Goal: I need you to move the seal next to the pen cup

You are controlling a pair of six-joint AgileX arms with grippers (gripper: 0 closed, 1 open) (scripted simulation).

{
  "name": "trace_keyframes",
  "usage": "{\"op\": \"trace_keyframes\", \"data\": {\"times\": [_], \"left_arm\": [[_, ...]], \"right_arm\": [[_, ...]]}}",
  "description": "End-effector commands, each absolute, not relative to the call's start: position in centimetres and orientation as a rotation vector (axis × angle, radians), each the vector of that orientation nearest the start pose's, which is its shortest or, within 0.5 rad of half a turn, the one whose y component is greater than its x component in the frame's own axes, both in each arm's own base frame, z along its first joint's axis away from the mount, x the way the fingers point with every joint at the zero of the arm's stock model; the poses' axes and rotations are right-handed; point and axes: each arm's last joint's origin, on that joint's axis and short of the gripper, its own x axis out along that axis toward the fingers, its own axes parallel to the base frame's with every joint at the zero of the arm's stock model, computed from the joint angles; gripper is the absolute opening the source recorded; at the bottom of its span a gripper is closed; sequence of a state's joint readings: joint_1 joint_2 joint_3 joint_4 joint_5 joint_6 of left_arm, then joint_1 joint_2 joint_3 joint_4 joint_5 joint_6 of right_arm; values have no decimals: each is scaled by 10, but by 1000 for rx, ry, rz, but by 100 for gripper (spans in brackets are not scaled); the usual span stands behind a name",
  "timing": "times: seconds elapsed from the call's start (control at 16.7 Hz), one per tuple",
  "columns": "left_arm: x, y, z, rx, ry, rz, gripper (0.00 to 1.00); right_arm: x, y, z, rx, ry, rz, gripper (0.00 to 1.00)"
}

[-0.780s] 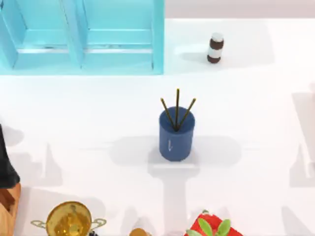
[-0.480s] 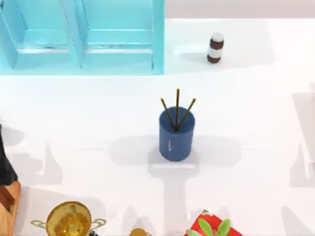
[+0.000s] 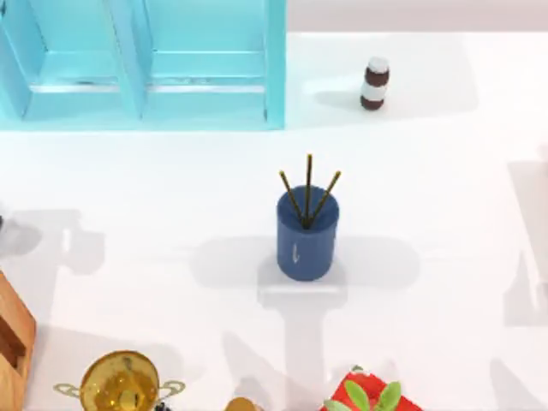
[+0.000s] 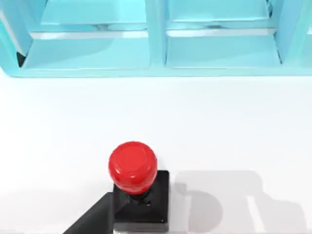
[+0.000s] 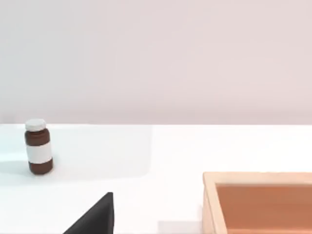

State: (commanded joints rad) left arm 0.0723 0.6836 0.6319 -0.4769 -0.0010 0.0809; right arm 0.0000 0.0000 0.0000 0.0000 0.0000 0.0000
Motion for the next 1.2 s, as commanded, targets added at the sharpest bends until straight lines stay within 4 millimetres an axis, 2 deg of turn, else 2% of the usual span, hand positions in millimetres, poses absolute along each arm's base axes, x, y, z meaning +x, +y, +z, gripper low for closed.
{"op": "trace_keyframes", "data": {"times": [0.12, 0.3, 0.48, 0.72, 0.96, 1.2], "left_arm": [[187, 18, 281, 64, 713, 51, 100], [240, 31, 289, 63, 982, 44, 100], [289, 46, 285, 54, 1208, 31, 100], [344, 66, 268, 35, 1429, 7, 100], [375, 80, 253, 19, 1546, -11, 100], [382, 83, 249, 15, 1571, -16, 100]], "right_arm": [[106, -1, 160, 0, 0, 0, 100], [106, -1, 160, 0, 0, 0, 100], [106, -1, 160, 0, 0, 0, 100], [106, -1, 160, 0, 0, 0, 100], [106, -1, 160, 0, 0, 0, 100], [106, -1, 160, 0, 0, 0, 100]]}}
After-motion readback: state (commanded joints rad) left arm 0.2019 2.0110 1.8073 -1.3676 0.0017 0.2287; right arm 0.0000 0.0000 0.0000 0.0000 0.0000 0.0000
